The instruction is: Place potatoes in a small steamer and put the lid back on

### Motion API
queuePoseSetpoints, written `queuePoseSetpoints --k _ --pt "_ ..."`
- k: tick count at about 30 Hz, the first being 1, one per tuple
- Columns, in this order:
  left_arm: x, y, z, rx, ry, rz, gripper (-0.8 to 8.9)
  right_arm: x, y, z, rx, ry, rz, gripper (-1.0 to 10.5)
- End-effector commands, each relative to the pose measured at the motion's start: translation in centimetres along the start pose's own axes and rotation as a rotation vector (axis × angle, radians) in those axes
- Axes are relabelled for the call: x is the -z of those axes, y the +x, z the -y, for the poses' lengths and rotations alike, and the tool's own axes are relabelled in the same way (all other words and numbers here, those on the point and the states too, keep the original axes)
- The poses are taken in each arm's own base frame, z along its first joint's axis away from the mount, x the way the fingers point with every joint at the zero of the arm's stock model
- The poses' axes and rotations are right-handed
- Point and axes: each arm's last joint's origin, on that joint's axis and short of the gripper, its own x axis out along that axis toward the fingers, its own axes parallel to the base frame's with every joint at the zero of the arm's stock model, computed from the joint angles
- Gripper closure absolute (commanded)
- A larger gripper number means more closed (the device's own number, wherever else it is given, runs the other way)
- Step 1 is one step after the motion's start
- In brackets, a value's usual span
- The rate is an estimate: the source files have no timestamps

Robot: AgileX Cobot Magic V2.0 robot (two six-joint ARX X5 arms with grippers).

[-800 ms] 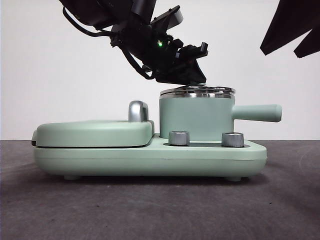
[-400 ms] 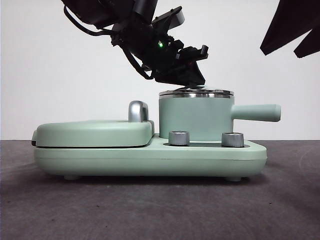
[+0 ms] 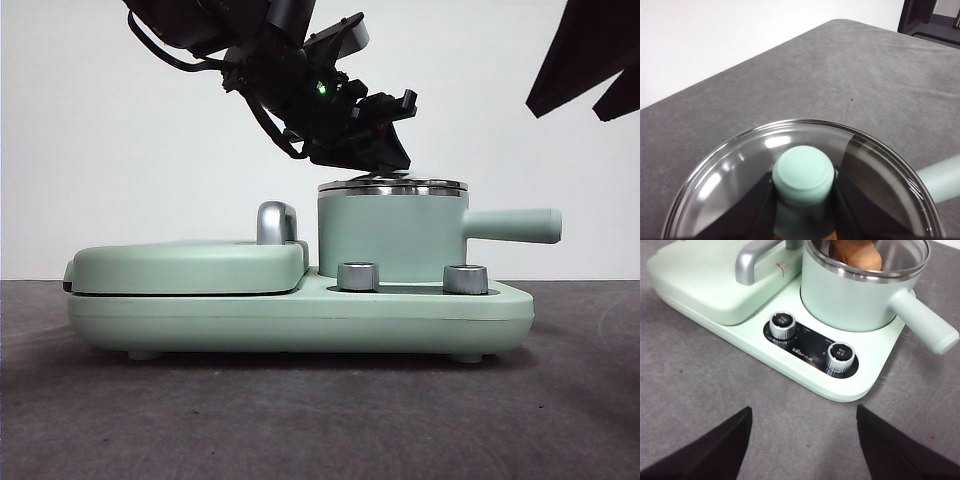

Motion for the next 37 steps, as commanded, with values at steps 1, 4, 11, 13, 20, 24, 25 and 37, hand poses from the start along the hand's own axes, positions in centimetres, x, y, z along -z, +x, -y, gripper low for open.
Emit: queuePoseSetpoints --k 1,4,11,13,20,24,25,37 --pt "-0.22 0.38 0.32 0.005 -0.046 -0.019 7.99 -0.20 -0.05 -0.19 -0.008 0.006 0.007 6.2" --pt "-0.28 0.37 0.44 0.010 -0.047 -0.054 7.99 -0.20 -0.05 -0.19 -0.009 0.007 0.007 6.2" --pt "-0.43 0.38 0.46 0.010 -0.025 -0.040 7.99 -0.20 -0.05 -0.19 -0.009 0.006 0.007 6.2" --pt "-0.38 0.38 0.46 0.011 -0.002 -0.043 7.99 -0.20 -0.05 -0.19 -0.009 0.006 0.007 6.2" --pt "-0.35 0.39 0.47 0.011 0.005 -0.046 7.99 -0.20 -0.06 -0.19 -0.009 0.007 0.007 6.2" --pt "-0.21 0.49 0.46 0.011 0.009 -0.049 7.99 -0.20 -0.05 -0.20 -0.009 0.006 0.007 6.2" --pt "-0.19 0.49 0.47 0.012 0.009 -0.051 7.99 -0.20 -0.05 -0.20 -0.009 0.006 0.007 6.2" --pt "-0.22 0.52 0.49 0.012 0.002 -0.047 6.36 -0.19 -0.05 -0.19 -0.009 0.007 0.007 6.2"
